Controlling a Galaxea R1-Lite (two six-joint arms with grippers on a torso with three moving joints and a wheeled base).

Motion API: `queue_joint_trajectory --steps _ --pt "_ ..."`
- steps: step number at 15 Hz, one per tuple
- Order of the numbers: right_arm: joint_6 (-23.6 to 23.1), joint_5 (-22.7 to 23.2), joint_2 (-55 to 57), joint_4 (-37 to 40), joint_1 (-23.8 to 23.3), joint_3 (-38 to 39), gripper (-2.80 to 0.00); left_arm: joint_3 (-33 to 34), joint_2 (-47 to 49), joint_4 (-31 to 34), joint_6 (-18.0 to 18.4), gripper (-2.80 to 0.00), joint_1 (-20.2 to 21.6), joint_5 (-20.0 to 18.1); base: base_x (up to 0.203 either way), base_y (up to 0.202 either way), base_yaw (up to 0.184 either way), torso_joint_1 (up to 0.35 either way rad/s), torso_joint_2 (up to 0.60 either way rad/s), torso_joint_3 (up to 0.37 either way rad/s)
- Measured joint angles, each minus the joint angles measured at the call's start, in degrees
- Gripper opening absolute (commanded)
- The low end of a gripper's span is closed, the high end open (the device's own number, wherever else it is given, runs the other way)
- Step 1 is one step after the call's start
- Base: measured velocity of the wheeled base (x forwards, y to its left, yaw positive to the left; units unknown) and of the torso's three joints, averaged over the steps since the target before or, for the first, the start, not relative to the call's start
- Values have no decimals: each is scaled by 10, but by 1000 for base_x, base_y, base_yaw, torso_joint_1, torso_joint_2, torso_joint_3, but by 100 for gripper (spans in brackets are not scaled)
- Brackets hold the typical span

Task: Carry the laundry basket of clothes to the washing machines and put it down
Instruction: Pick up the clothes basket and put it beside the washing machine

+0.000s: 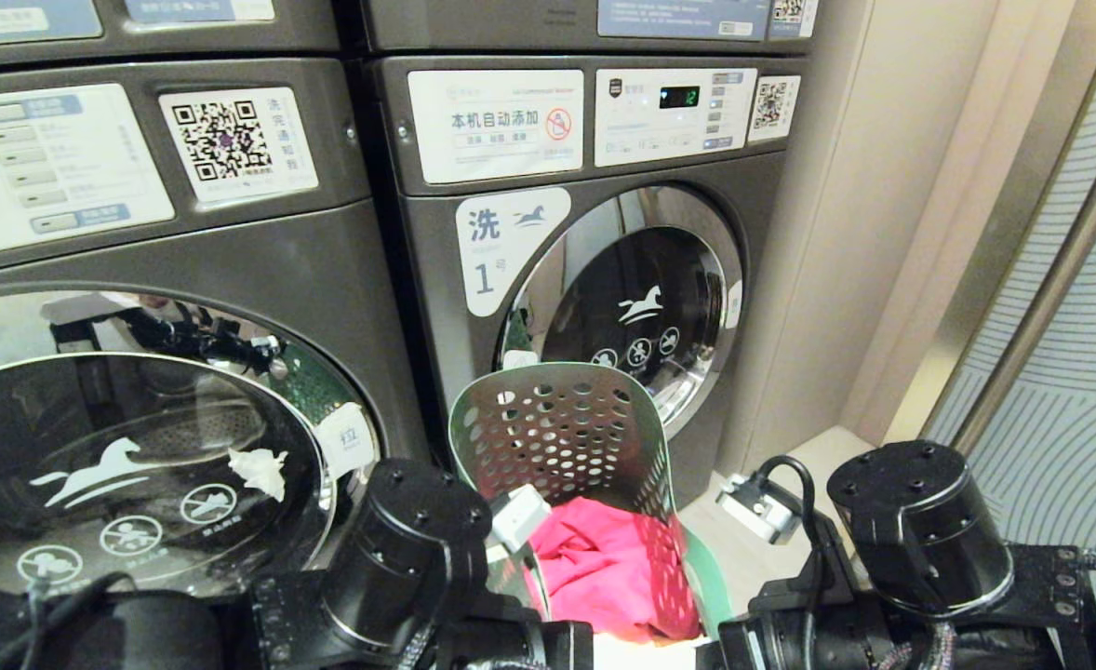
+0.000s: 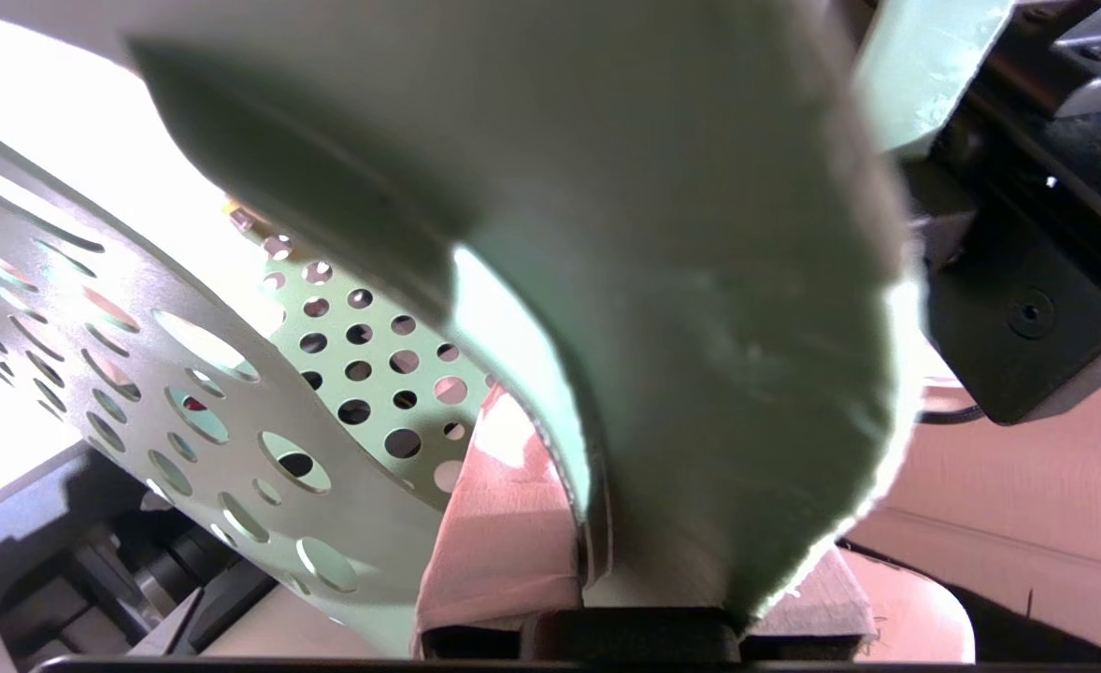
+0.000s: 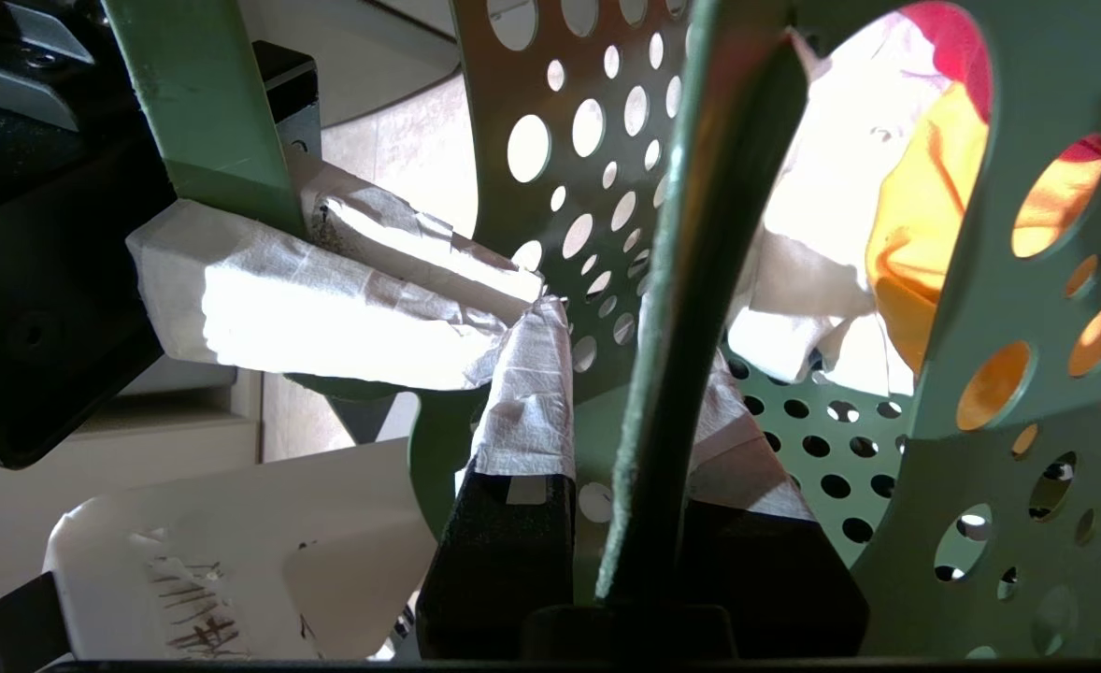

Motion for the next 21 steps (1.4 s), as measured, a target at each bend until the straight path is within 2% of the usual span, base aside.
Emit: queue_joint_trajectory --steps 4,10,15,21 --pt "0 -2 1 0 0 0 -280 0 2 0 0 -280 0 0 -175 0 2 0 1 5" --pt "4 -9 14 0 -4 -2 -280 -4 18 -19 -1 -280 1 7 0 0 0 0 0 0" --pt "4 -42 16 1 -24 4 -280 -8 24 -27 0 -280 1 10 0 0 0 0 0 0" --pt "3 -44 8 1 -43 -4 -280 -63 49 -26 3 -280 1 11 0 0 0 2 1 -47"
